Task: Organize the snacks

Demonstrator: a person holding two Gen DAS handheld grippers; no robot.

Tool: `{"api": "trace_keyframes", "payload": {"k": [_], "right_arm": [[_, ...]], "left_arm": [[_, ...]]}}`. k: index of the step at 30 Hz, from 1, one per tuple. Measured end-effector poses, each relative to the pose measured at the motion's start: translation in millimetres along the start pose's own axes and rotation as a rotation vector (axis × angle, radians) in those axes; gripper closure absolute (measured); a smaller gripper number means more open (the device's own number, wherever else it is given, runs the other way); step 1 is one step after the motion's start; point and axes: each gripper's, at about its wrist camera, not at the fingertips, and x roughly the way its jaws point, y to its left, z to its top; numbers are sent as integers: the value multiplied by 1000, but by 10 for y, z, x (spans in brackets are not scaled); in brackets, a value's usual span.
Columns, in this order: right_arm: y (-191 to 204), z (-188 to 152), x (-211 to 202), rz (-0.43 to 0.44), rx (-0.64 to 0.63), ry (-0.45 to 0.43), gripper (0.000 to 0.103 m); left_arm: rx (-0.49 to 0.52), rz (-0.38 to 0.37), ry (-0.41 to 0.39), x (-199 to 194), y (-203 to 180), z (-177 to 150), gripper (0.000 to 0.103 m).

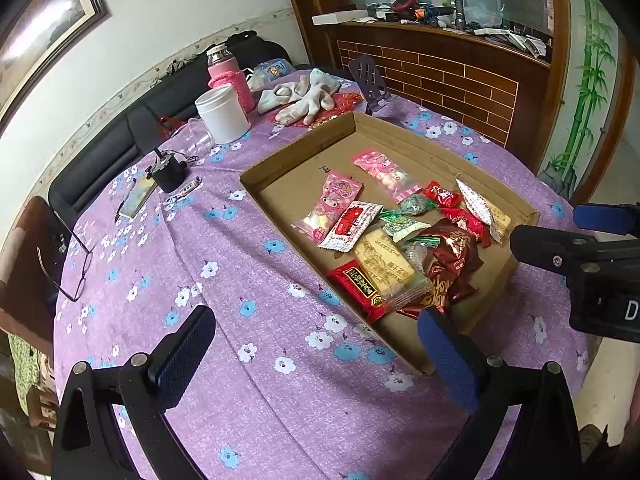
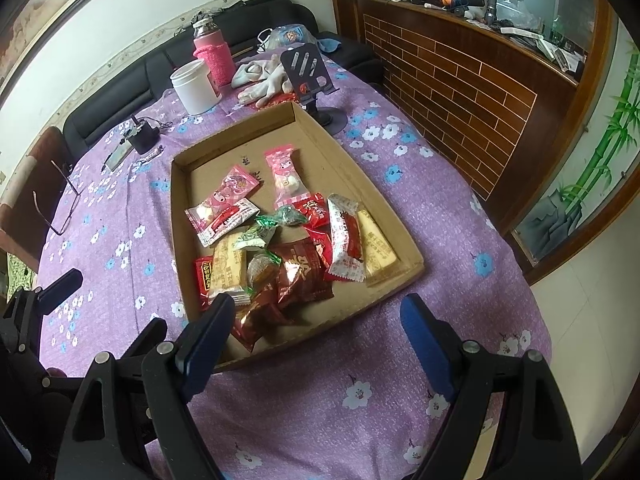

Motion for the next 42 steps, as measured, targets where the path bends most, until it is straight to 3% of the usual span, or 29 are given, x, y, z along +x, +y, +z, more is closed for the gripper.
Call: {"api": "trace_keyframes", "payload": {"k": [42], "right_arm": [[-22, 38, 0, -9, 34, -14, 19]], "left_arm": [[34, -8, -15, 8, -40, 50, 1]]}}
